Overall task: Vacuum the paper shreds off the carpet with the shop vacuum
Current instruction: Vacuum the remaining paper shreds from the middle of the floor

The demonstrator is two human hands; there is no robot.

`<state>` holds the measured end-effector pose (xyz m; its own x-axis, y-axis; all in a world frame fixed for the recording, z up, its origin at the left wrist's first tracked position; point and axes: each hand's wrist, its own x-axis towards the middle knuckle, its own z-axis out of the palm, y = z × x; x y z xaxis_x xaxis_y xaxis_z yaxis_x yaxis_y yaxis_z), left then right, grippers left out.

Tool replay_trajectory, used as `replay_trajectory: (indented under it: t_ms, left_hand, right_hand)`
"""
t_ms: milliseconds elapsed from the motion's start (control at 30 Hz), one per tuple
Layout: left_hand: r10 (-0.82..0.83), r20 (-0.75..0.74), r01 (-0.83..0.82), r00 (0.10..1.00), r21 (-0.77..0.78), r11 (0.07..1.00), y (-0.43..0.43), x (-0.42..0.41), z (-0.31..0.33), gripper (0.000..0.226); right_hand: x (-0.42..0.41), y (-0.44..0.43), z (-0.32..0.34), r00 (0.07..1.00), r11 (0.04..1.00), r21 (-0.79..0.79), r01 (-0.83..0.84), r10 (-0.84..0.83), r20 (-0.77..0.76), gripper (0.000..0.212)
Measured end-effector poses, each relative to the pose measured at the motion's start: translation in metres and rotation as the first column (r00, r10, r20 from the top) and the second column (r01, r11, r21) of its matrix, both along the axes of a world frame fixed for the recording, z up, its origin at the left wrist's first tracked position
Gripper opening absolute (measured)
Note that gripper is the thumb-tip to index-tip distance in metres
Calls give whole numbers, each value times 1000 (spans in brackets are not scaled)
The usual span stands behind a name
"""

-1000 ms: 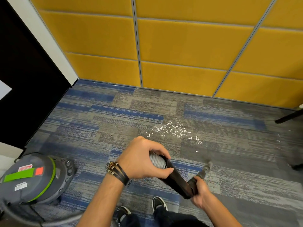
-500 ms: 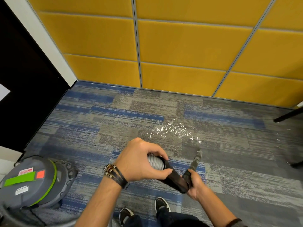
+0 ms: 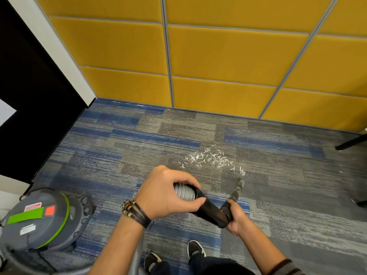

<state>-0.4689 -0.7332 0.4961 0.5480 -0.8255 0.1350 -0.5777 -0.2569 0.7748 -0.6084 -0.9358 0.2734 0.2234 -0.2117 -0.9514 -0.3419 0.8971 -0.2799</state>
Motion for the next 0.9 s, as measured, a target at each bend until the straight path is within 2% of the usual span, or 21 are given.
replay_trajectory:
  t_ms: [200, 367, 467, 600, 733, 900]
  left_hand:
    - [74, 46, -72, 996, -50, 996, -20, 5, 7, 24]
    - [54, 87, -53, 995, -13, 998, -43, -5, 7, 24]
    - [97, 120, -100, 988, 26, 995, -52, -14, -5, 25]
    - [189, 146, -192, 971, 5, 981, -50, -11, -8, 31]
    - [117, 149, -119, 982, 4, 993, -56, -14, 1, 30]
    - [42, 58, -44, 997, 23, 999, -68, -26, 0, 31]
  right_hand:
    - [10, -25, 5, 999, 999, -38, 8, -7, 40, 25]
    - [11, -56, 5, 999, 997, -72, -24, 26, 36, 23]
    - [21, -67, -1, 995, 991, -87, -103, 104, -1, 26]
    - [39, -69, -13, 979, 974, -97, -203, 204, 5, 29]
    - [41, -63, -18, 972, 970, -82, -228, 231, 35, 41]
    - [3, -72, -22, 978, 977, -48, -209, 208, -19, 51]
